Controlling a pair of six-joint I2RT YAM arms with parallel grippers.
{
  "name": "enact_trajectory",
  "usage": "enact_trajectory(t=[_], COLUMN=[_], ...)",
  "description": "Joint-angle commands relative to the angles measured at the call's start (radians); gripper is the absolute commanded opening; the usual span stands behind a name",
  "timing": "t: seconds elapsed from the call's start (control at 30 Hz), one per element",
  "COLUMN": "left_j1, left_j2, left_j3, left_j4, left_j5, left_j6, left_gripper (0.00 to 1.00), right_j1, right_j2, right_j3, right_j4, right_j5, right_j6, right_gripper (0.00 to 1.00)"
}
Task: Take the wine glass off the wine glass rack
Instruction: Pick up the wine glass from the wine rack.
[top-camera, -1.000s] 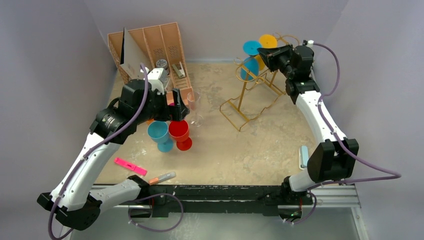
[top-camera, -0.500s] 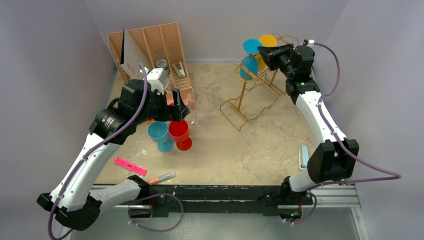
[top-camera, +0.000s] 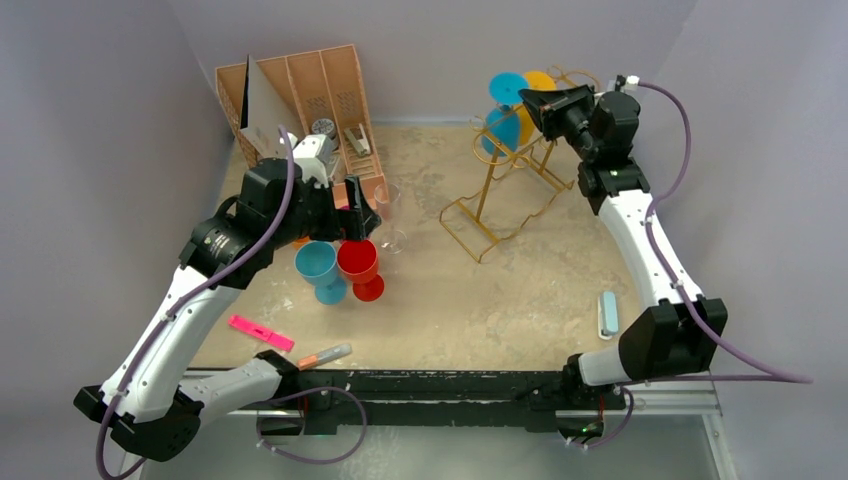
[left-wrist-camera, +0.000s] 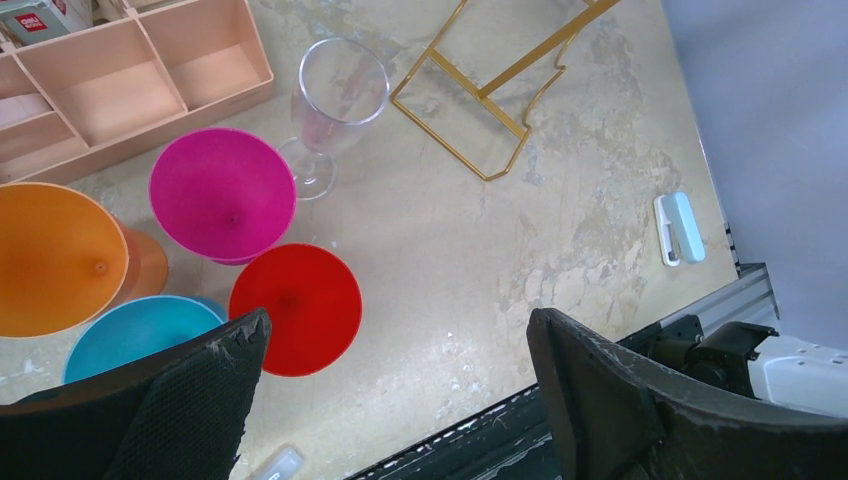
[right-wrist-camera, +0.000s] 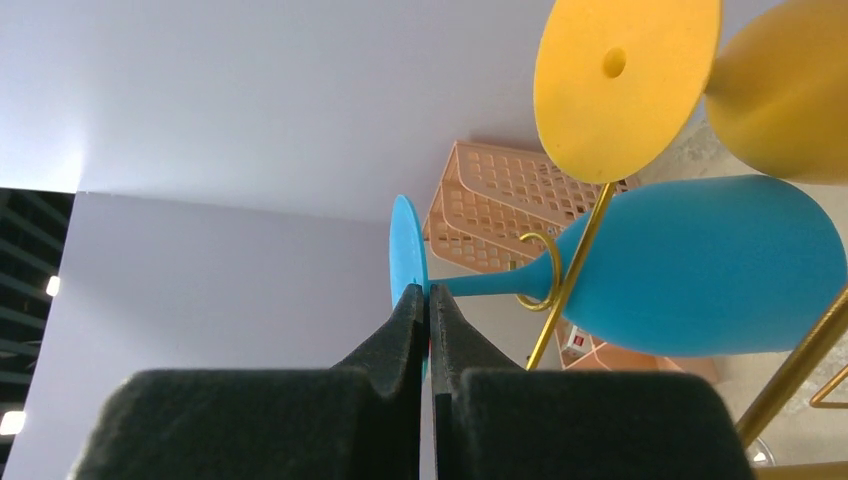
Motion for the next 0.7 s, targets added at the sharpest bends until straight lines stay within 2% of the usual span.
enact_trajectory(t=[0.0,0.67], left_j1=[0.007,0.006], left_j2=[-0.009,0.002], left_j3=[-0.003,0.003], left_j4=[0.042,0.038], left_j5=[0.018,0.021], left_j6=[-0.014,-0.015], left_gripper=[0.98,0.98], right_j1=[0.007,0.034], right_j2=[-0.005,0.072], right_j3=[0.036,0.138], right_j4=[0.009,-0.045], right_j5=[0.005,0.015], right_j6=[-0.019,-0.05], right_gripper=[0.0,0.0])
